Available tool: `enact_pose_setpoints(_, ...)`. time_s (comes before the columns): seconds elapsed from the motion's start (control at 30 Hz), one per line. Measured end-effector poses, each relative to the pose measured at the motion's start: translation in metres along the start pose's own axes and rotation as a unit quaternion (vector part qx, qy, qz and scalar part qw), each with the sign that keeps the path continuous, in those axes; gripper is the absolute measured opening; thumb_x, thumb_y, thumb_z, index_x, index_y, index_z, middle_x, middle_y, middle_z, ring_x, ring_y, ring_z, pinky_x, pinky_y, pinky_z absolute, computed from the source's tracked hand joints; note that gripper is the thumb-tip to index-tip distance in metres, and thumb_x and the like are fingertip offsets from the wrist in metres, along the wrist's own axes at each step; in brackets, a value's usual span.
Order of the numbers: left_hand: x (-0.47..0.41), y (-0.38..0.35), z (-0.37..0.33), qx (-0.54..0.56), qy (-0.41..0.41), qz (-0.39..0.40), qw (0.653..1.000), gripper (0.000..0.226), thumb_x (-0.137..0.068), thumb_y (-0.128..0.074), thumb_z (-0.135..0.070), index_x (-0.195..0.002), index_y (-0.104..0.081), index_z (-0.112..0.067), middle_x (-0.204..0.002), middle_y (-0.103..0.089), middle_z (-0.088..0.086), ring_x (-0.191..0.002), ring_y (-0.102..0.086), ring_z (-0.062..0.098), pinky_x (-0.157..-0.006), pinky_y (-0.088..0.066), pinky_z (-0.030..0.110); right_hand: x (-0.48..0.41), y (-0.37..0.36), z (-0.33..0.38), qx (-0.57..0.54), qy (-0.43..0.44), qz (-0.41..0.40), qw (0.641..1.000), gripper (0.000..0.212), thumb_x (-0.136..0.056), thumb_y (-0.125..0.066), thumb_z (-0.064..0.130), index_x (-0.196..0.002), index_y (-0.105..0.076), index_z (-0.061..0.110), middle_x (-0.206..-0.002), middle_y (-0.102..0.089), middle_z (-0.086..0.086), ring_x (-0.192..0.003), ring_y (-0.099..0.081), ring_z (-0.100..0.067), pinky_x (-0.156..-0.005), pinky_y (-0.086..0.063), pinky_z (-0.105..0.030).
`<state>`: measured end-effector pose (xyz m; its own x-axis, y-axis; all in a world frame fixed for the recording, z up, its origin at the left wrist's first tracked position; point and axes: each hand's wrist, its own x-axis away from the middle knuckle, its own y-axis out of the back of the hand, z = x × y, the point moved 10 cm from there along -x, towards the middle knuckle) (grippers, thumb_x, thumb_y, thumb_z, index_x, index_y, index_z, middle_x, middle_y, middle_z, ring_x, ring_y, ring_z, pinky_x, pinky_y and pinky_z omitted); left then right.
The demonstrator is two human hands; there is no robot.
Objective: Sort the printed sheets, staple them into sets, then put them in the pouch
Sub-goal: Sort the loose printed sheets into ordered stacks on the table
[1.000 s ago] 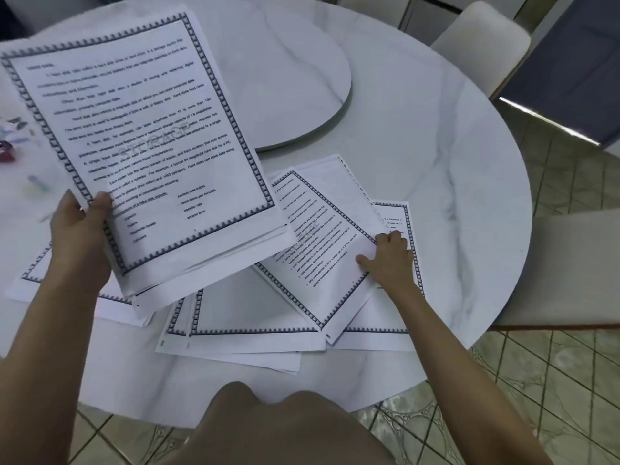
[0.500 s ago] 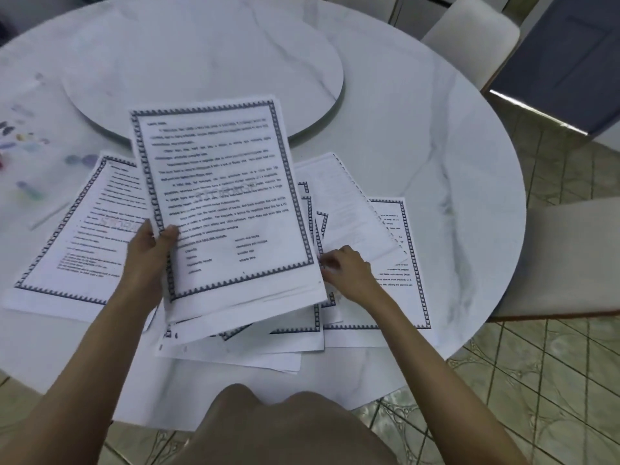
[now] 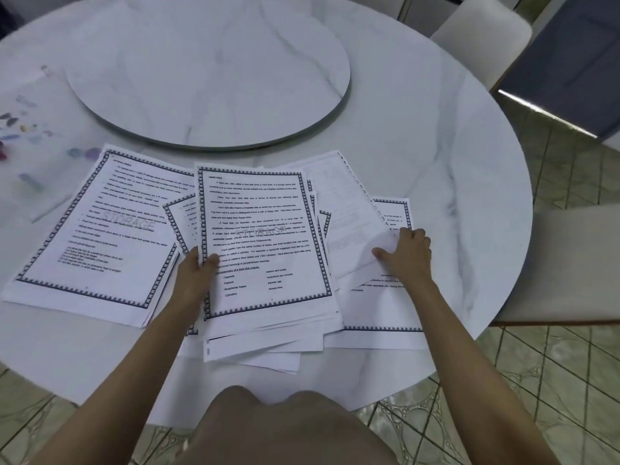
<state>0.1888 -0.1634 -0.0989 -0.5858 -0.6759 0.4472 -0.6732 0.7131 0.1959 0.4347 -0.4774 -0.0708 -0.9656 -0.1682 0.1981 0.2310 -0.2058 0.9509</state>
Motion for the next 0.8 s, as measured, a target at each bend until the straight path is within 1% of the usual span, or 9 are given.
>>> enact_pose_setpoints(0.07, -0.001, 0.000, 0.003, -0.003, 0.008, -0.002, 1.000, 0.045, -0.097, -0.045, -0.021, -0.138, -0.036, -0.004, -0.140, -0.046, 0.011, -0.128, -0.043, 0.027, -0.106, -0.033, 0.037, -0.001, 0.000, -0.001, -0.012, -0.002, -0.001, 1.000, 0.067, -0.079, -0.068, 0.039, -0.128, -0.043, 0.001, -0.126, -0.040, -0.020, -0.117, -0.038, -0.034, -0.093, -0.036, -0.040)
enact_pose_setpoints(0.2, 0.002, -0.002, 0.001, -0.015, -0.003, -0.021, 1.000, 0.035, -0.098, -0.042, -0.014, -0.131, -0.044, -0.005, -0.129, -0.052, 0.011, -0.111, -0.047, 0.019, -0.094, -0.034, 0.028, -0.006, -0.004, -0.005, -0.054, -0.026, 0.030, 0.998, 0.070, -0.076, -0.073, 0.035, -0.129, -0.042, 0.002, -0.128, -0.039, -0.020, -0.121, -0.036, -0.035, -0.096, -0.035, -0.040)
enact_pose_setpoints(0.27, 0.002, -0.003, 0.001, -0.016, -0.007, -0.025, 1.000, 0.035, -0.098, -0.042, -0.013, -0.132, -0.044, -0.005, -0.131, -0.052, 0.011, -0.116, -0.048, 0.021, -0.094, -0.034, 0.028, -0.009, -0.005, -0.009, -0.091, -0.047, 0.042, 0.994, 0.066, -0.075, -0.074, 0.029, -0.127, -0.043, 0.001, -0.127, -0.042, -0.020, -0.121, -0.040, -0.036, -0.096, -0.037, -0.041)
enact_pose_setpoints(0.37, 0.000, -0.002, 0.002, -0.011, -0.001, -0.025, 1.000, 0.037, -0.098, -0.042, -0.015, -0.134, -0.042, -0.005, -0.132, -0.051, 0.009, -0.123, -0.046, 0.024, -0.099, -0.034, 0.029, -0.013, 0.004, -0.009, -0.166, -0.023, 0.018, 0.986, 0.038, -0.082, -0.067, 0.016, -0.112, -0.056, -0.004, -0.105, -0.056, -0.018, -0.103, -0.053, -0.033, -0.078, -0.038, -0.030)
enact_pose_setpoints(0.4, -0.002, 0.000, 0.003, -0.008, 0.002, -0.024, 1.000, 0.040, -0.098, -0.043, -0.017, -0.136, -0.041, -0.005, -0.134, -0.050, 0.008, -0.124, -0.045, 0.024, -0.103, -0.033, 0.031, -0.012, 0.008, -0.008, -0.177, -0.013, 0.010, 0.984, 0.030, -0.084, -0.063, 0.014, -0.106, -0.059, -0.006, -0.093, -0.055, -0.016, -0.093, -0.053, -0.031, -0.070, -0.032, -0.026)
enact_pose_setpoints(0.47, -0.005, 0.003, 0.002, 0.002, 0.005, -0.021, 1.000, 0.044, -0.097, -0.045, -0.018, -0.138, -0.038, -0.006, -0.133, -0.049, 0.004, -0.124, -0.045, 0.021, -0.108, -0.032, 0.036, -0.011, 0.017, -0.009, -0.205, -0.009, -0.008, 0.979, 0.025, -0.087, -0.060, 0.014, -0.100, -0.062, -0.008, -0.085, -0.052, -0.011, -0.082, -0.048, -0.023, -0.063, -0.025, -0.022)
enact_pose_setpoints(0.6, -0.011, 0.020, -0.004, 0.034, -0.006, -0.041, 0.999, 0.042, -0.096, -0.046, -0.017, -0.136, -0.042, -0.006, -0.130, -0.051, 0.002, -0.120, -0.048, 0.021, -0.106, -0.036, 0.038, -0.005, 0.055, -0.008, -0.256, -0.001, -0.086, 0.963, 0.021, -0.087, -0.060, 0.013, -0.099, -0.064, -0.004, -0.094, -0.057, -0.017, -0.083, -0.048, -0.022, -0.064, -0.026, -0.016)
enact_pose_setpoints(0.7, -0.013, 0.036, -0.015, 0.054, -0.021, -0.062, 0.996, 0.038, -0.097, -0.045, -0.015, -0.134, -0.044, -0.005, -0.124, -0.054, 0.006, -0.112, -0.052, 0.022, -0.101, -0.040, 0.036, -0.001, 0.097, 0.001, -0.215, 0.040, -0.155, 0.963, 0.020, -0.089, -0.056, 0.011, -0.099, -0.063, -0.004, -0.102, -0.057, -0.025, -0.091, -0.055, -0.032, -0.065, -0.025, -0.017)
enact_pose_setpoints(0.8, -0.018, 0.056, -0.023, 0.079, -0.027, -0.092, 0.992, 0.043, -0.096, -0.047, -0.019, -0.137, -0.041, -0.008, -0.130, -0.053, 0.006, -0.117, -0.052, 0.024, -0.103, -0.040, 0.039, 0.004, 0.137, 0.018, -0.178, 0.071, -0.206, 0.960, 0.020, -0.091, -0.053, 0.014, -0.102, -0.063, 0.000, -0.104, -0.060, -0.021, -0.093, -0.057, -0.031, -0.070, -0.030, -0.020)
